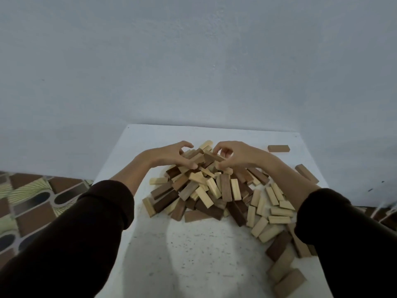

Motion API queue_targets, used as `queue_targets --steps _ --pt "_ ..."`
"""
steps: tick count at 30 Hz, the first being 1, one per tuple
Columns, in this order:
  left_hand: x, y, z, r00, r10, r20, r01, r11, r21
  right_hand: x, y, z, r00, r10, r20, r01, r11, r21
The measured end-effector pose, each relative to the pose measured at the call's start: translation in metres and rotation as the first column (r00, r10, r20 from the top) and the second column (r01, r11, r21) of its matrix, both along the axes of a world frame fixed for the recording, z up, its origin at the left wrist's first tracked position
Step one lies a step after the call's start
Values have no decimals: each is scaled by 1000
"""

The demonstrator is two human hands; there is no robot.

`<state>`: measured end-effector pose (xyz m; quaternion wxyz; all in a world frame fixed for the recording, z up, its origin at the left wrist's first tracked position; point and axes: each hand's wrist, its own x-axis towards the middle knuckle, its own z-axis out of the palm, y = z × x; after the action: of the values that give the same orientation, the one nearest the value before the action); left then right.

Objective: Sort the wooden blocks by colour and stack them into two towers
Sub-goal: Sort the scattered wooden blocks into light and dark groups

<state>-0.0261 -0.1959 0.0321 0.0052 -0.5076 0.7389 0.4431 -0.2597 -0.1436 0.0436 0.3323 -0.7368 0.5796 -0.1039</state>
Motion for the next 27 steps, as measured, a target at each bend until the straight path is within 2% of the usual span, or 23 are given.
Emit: queue_targets --steps 5,11,16,22,27 --pt "2 12 -15 1000 -31 2 31 998 45 7 4 -15 994 44 -95 -41 999 34" --pt "5 17 -20 999 -22 -39 20 999 -39 12 7 -22 994 30 -107 -27 999 27" --pt "5 18 -22 997 -21 -78 16 998 -59 13 7 -24 998 -13 -69 15 1000 21" --pt "6 15 -23 997 43 -68 -50 992 -111 9 12 -21 997 -64 47 65 998 -19" --pt "4 12 -20 995 58 -78 -68 989 -129 -5 14 -21 981 -175 82 180 981 -65"
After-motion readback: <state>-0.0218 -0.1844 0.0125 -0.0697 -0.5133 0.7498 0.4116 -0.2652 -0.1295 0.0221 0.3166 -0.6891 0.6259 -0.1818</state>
